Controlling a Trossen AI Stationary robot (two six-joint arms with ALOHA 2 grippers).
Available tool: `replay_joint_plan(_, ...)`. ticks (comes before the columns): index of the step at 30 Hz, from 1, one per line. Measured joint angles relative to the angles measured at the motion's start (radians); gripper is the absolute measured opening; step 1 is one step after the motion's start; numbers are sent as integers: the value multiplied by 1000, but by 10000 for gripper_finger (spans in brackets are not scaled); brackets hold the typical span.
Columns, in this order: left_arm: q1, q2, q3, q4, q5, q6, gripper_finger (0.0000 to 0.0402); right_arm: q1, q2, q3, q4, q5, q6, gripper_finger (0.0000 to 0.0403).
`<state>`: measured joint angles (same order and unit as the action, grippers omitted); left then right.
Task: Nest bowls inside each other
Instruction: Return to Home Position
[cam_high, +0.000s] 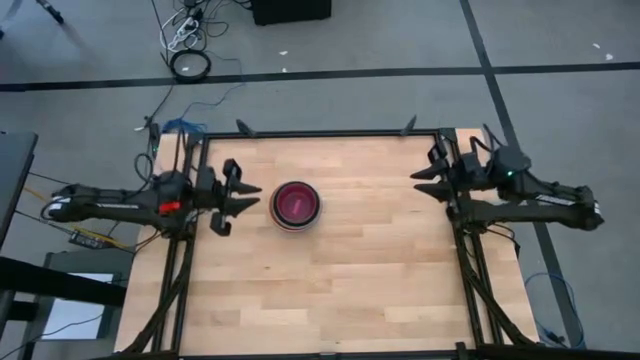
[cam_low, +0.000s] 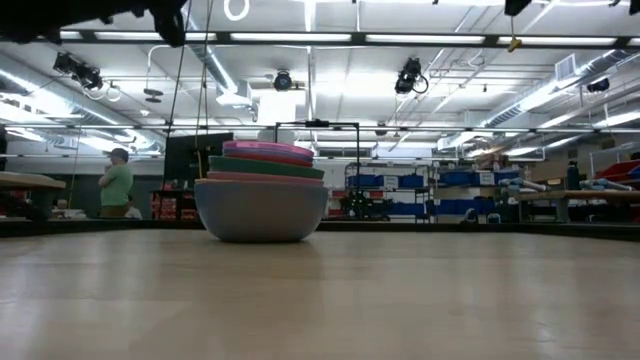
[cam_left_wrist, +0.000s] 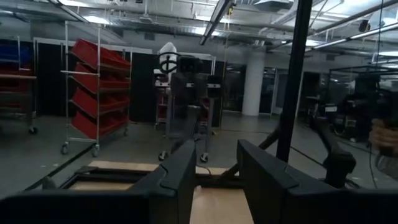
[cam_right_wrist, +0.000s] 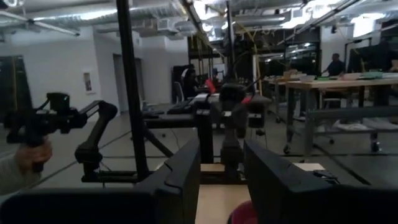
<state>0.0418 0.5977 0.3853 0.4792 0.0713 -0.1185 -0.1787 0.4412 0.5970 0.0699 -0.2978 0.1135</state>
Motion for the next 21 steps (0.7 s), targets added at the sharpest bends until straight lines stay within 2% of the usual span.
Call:
replay_joint_plan(8, -106, -11, -130, 112, -135, 21, 127, 0, -96, -136, 61, 33, 38, 112)
replay_joint_plan(12, -134, -11, -157, 142, -166, 33, 127, 0, -147, -177, 61, 33, 57, 110)
replay_joint_plan(21, -184, -59, -269, 347, -229, 65, 127, 0, -231, -248, 57, 40, 78, 111)
